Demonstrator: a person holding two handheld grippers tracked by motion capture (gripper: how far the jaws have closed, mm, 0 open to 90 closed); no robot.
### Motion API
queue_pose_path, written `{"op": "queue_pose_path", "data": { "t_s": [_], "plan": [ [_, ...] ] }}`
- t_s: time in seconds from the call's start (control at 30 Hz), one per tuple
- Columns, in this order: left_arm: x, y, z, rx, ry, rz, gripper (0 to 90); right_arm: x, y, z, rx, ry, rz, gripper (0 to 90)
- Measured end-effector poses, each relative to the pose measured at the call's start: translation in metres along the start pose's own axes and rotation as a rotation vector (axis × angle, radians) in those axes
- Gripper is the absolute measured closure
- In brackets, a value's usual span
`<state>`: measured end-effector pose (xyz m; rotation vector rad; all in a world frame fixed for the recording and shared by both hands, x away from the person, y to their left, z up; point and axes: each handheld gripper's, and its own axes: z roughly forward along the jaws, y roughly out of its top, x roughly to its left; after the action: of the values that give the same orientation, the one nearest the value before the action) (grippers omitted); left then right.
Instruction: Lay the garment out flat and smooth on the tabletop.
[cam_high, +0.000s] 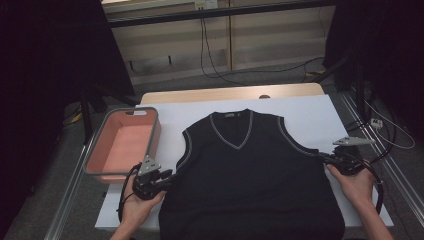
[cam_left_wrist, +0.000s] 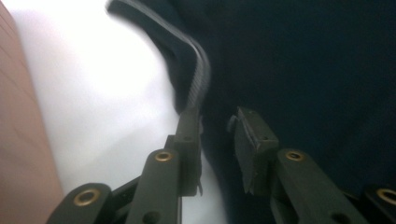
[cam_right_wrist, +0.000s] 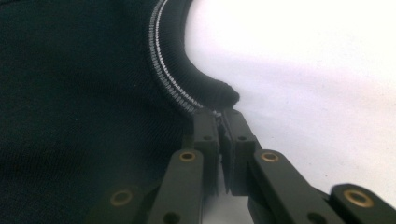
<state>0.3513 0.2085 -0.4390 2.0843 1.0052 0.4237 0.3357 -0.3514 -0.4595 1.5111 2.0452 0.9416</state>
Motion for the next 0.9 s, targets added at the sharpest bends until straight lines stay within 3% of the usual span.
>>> {"op": "queue_pose_path", "data": {
  "t_s": [0.07,0.13,0.2,0.4,0.5,0.6,0.63,0.7,0.77,0.9],
  "plan": [
    [0.000,0.002,0.010,0.044,0.070,0.015,69.5,0.000,0.000,0.001,0.004,-0.001,-0.003,85.7],
    [0.001,0.002,0.021,0.071,0.074,0.019,69.4,0.001,0.000,0.002,0.007,-0.001,-0.005,85.6],
    [0.002,0.003,0.027,0.063,0.073,-0.012,60.2,0.001,0.000,0.003,0.007,0.003,-0.005,85.6],
    [0.005,0.006,0.037,0.048,-0.053,-0.081,54.9,0.000,0.000,0.003,0.004,0.006,-0.007,85.4],
    [0.001,0.006,0.039,0.051,-0.054,-0.051,55.4,0.000,0.000,0.003,0.005,0.006,-0.009,85.3],
    [0.001,0.006,0.040,0.050,-0.100,-0.060,62.5,0.000,0.000,0.003,0.007,0.006,-0.007,85.3],
    [0.001,0.006,0.041,0.053,-0.137,-0.067,69.1,0.000,0.000,0.003,0.008,0.005,-0.007,85.3],
    [0.001,0.006,0.041,0.073,-0.196,-0.087,70.2,0.000,0.000,0.003,0.008,0.005,-0.007,85.3],
    [0.000,0.006,0.039,0.080,-0.204,-0.079,77.4,0.000,0.000,0.004,0.007,0.006,-0.008,85.3],
    [-0.003,0.008,0.031,0.060,-0.150,-0.050,82.8,0.001,0.000,0.003,0.007,0.004,-0.011,85.3]
  ]
}}
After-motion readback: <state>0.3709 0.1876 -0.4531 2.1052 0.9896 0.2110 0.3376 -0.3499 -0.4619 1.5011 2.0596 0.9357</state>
